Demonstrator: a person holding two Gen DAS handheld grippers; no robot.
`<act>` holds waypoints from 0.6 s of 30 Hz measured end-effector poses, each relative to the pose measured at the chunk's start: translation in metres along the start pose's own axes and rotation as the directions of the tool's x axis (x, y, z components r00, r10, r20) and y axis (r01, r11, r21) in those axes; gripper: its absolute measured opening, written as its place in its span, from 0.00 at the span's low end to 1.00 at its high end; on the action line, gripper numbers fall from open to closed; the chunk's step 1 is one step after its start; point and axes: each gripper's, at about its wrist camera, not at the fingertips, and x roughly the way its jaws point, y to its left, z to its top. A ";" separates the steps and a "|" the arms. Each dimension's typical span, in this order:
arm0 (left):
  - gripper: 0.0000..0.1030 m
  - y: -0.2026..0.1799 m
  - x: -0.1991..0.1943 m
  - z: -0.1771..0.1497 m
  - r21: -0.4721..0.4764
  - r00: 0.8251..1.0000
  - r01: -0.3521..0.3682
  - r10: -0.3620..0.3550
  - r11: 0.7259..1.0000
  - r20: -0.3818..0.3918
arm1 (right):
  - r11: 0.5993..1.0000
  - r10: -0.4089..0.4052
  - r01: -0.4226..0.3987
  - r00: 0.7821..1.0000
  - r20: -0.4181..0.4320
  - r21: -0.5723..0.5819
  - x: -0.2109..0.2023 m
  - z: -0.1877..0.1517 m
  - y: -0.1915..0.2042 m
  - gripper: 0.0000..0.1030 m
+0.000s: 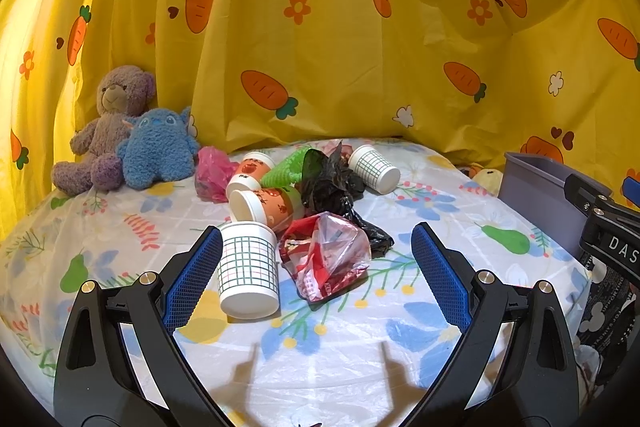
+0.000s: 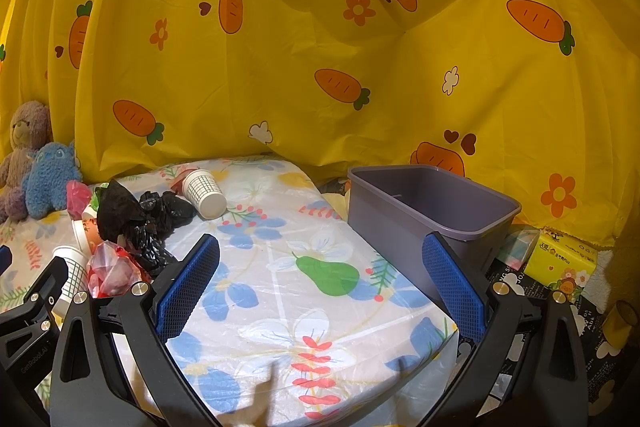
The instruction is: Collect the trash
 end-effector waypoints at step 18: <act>0.91 0.002 0.002 0.000 -0.004 1.000 0.000 0.000 1.000 -0.001 | 1.000 0.000 0.000 1.000 0.001 0.004 0.001 0.000 -0.001 0.95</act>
